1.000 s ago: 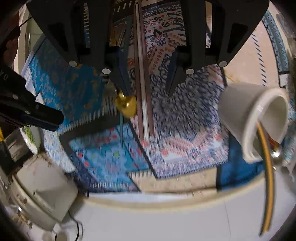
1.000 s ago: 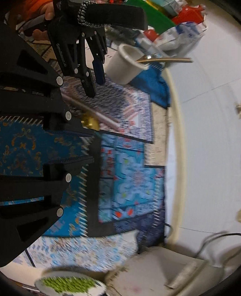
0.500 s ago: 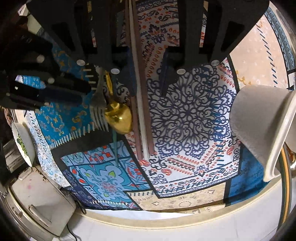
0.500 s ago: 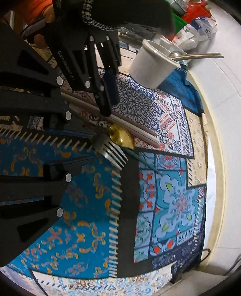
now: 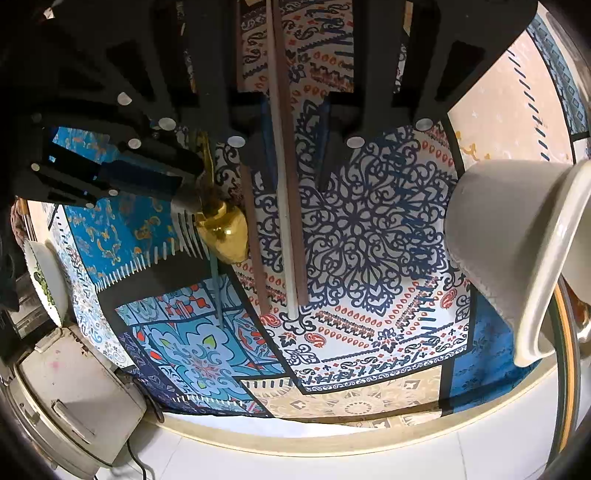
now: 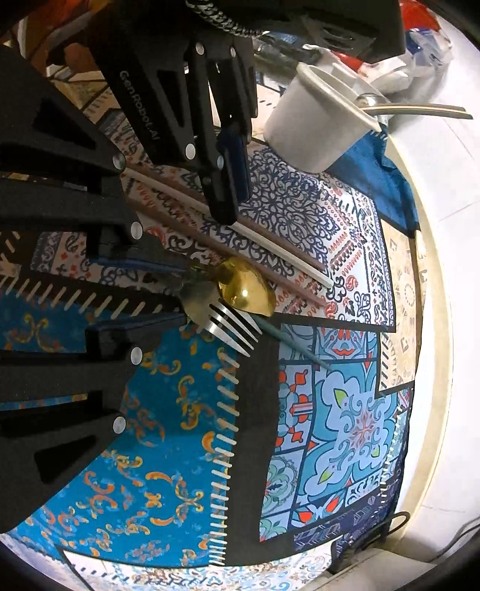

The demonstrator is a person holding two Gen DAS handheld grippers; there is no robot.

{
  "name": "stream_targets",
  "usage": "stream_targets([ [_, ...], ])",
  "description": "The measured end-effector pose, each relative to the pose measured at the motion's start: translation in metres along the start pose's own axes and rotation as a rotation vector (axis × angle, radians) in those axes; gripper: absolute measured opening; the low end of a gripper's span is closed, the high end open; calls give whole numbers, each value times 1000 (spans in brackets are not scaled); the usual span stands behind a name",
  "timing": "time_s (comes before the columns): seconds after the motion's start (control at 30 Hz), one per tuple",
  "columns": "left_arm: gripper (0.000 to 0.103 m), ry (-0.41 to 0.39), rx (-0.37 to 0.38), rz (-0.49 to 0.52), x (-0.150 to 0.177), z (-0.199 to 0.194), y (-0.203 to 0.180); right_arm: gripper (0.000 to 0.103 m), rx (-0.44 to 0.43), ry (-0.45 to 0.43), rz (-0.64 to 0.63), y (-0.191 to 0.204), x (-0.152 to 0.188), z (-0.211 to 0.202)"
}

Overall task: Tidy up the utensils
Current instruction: 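Grasp a brown chopstick with the left tool while the right tool grasps the silver fork, then carry the chopstick and fork to the white cup and lower them in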

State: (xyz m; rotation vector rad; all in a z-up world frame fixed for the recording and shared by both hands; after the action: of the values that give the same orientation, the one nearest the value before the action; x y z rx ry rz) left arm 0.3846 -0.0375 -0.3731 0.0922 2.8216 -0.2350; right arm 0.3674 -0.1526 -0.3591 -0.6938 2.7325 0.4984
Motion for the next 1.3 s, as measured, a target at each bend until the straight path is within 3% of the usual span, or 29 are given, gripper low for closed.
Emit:
stream_targets([
  [0.53,14,23,17,-3,-11,2,4,19,74,-7,14,-14,-1,-5],
  [0.73,14,25,-20,-17,-23,7,3,20,134,-28,14,-10,-6,-1],
  [0.9,9,20,-127,58,-28,16,-1,20,165,-65,11,-6,-10,3],
  [1.0,7,19,-136,76,-30,19,-2,17,165,-82,21,-8,-11,3],
  [1.07,6,20,-129,79,-32,21,-1,4,169,-82,25,-10,-12,4],
  [1.13,5,20,-124,85,-34,21,-1,3,123,-72,52,-16,-11,2],
  [1.3,4,32,-68,57,-31,17,-1,2,105,-94,88,-30,-8,-10],
])
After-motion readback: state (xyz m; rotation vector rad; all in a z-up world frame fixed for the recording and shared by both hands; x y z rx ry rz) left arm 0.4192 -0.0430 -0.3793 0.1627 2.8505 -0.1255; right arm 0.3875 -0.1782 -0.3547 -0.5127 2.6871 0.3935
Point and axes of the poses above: each gripper's, at about its wrist camera, not at the fingertips, and z roughly the way its jaws point, y to its left, x to its underside, the point moved 4 cm from there along z, roughly the way its jaws point, and after that the axes turned 2 degrees about -z, right-handed, at the moved point
